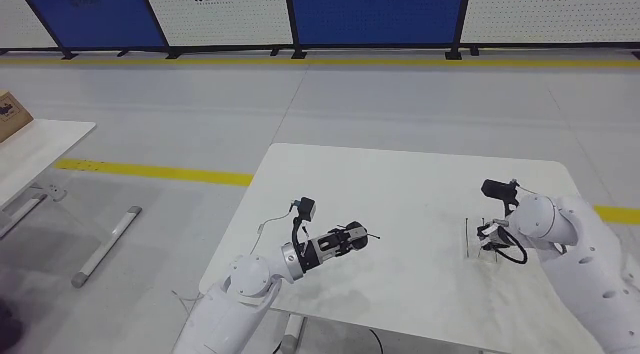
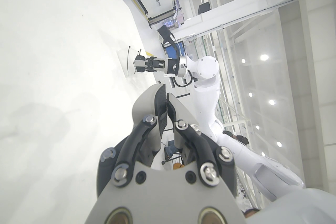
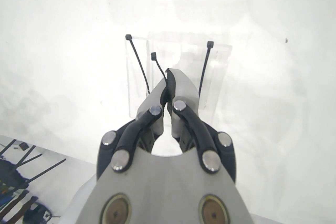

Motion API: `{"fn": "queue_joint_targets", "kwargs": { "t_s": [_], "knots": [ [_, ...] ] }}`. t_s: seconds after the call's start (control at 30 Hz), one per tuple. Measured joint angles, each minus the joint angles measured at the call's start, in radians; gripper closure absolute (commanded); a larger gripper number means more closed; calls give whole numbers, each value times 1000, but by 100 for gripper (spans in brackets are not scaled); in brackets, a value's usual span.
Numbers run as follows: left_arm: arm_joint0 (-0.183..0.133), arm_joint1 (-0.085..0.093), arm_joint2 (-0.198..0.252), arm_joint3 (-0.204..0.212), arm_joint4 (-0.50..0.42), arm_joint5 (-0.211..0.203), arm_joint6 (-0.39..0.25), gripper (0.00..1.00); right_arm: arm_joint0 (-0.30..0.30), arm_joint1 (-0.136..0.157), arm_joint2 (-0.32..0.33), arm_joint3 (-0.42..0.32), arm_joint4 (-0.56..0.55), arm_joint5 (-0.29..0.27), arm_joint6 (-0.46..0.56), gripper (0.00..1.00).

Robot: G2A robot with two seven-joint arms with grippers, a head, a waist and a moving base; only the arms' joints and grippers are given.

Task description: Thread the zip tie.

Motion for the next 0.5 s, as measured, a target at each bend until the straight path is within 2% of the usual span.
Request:
{"fn": "queue_joint_targets", "kwargs": {
  "t_s": [0.17,0.3,0.4,0.5],
  "knots": [
    [0,0,0,0,0,0,0,100,-119,32,117,-165,-17,0,-29,100],
    [0,0,0,0,0,0,0,100,-230,49,227,-310,11,-1,-96,100],
    [0,0,0,0,0,0,0,100,-294,57,282,-381,28,-15,-148,100],
    [0,0,0,0,0,0,0,100,-327,62,305,-408,31,-32,-167,100]
  ]
}}
